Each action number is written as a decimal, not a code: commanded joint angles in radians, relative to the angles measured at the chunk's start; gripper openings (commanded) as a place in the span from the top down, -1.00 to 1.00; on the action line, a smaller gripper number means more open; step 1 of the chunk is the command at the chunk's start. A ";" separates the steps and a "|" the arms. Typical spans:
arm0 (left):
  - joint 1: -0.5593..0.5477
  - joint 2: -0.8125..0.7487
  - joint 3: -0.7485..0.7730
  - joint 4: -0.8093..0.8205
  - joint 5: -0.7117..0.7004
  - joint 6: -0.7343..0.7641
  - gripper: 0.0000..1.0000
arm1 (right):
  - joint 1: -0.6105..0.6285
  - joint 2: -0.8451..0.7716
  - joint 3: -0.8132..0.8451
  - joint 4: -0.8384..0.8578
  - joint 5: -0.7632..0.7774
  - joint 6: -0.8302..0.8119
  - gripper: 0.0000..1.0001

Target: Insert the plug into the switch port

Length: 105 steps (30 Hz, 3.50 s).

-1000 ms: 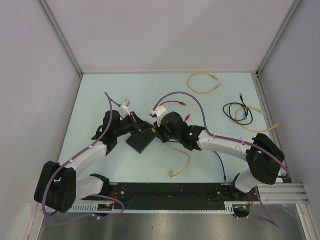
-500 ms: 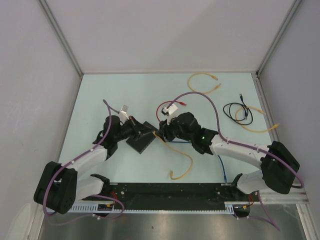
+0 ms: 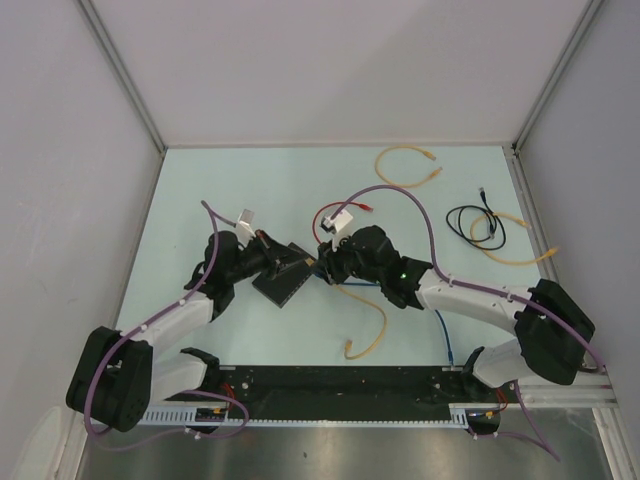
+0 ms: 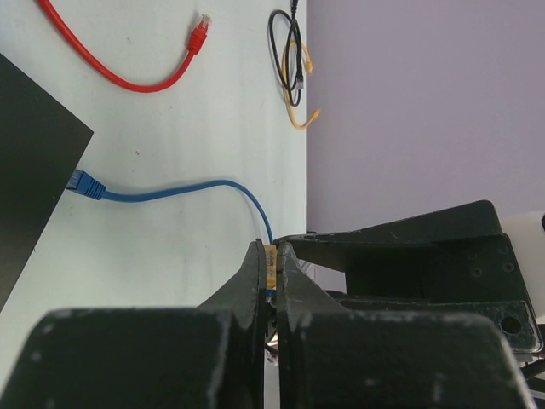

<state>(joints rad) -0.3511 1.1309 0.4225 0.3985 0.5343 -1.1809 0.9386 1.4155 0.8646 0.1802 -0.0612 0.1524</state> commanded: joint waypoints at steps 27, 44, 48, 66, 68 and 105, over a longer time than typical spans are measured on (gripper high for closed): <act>0.113 0.038 0.202 -0.321 -0.062 0.413 -0.50 | 0.023 0.083 0.001 0.018 0.027 -0.097 1.00; 0.113 0.486 0.572 -0.705 -0.243 0.942 -0.71 | 0.078 0.312 0.050 0.024 0.213 -0.116 1.00; 0.112 0.513 0.565 -0.707 -0.206 0.939 -0.70 | 0.072 0.342 0.063 0.021 0.224 -0.114 1.00; 0.083 0.581 0.585 -0.733 -0.198 0.935 -0.61 | 0.045 0.392 0.106 0.065 0.213 -0.111 1.00; 0.081 0.587 0.587 -0.734 -0.195 0.935 -0.60 | 0.043 0.396 0.108 0.064 0.213 -0.113 1.00; -0.042 0.555 0.512 -0.776 0.045 0.908 -0.36 | 0.094 0.372 0.159 0.194 0.270 -0.240 1.00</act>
<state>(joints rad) -0.3222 1.7271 0.9928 -0.3218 0.3454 -0.2169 1.0279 1.8091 0.9524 0.1738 0.2459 -0.0776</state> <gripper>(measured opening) 0.686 0.034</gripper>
